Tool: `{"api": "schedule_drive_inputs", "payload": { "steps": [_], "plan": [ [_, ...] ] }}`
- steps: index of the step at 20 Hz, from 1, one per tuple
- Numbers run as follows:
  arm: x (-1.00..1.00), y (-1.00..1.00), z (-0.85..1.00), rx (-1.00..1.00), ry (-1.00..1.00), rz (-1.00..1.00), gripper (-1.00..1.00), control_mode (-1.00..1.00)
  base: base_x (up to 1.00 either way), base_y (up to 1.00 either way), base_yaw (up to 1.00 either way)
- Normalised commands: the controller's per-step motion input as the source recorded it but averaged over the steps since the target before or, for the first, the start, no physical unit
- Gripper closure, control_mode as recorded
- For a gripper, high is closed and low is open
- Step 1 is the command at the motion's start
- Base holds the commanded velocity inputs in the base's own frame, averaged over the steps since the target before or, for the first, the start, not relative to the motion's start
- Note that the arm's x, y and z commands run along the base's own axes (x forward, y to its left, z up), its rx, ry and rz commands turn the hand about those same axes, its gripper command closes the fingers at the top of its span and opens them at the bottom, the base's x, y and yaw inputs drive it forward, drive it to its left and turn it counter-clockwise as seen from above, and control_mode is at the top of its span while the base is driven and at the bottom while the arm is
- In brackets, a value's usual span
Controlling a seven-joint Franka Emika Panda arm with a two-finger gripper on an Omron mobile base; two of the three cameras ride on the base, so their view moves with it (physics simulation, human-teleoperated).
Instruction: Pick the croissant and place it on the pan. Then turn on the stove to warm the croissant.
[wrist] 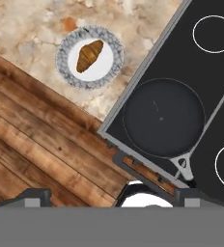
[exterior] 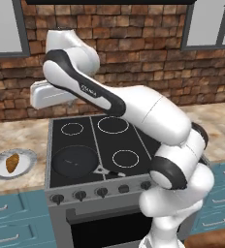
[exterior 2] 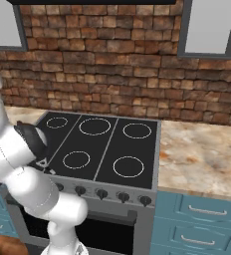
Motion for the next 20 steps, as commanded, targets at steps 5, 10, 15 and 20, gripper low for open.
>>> {"api": "schedule_drive_inputs", "payload": {
  "steps": [5, 10, 15, 20],
  "plan": [
    [0.16, 0.97, -0.04, 0.00, 0.10, 0.21, -1.00, -1.00, 0.00, 0.00, 0.00],
    [0.21, 0.36, -0.13, 0.00, 0.05, 0.11, -1.00, -1.00, 0.00, 0.00, 0.00],
    [0.16, 0.02, -0.34, -0.01, 0.00, 0.00, -1.00, -1.00, 0.00, 0.00, 0.00],
    [0.36, 0.20, -0.62, -0.02, 0.06, 0.00, -1.00, -1.00, 0.00, 0.00, 0.00]
  ]
}}
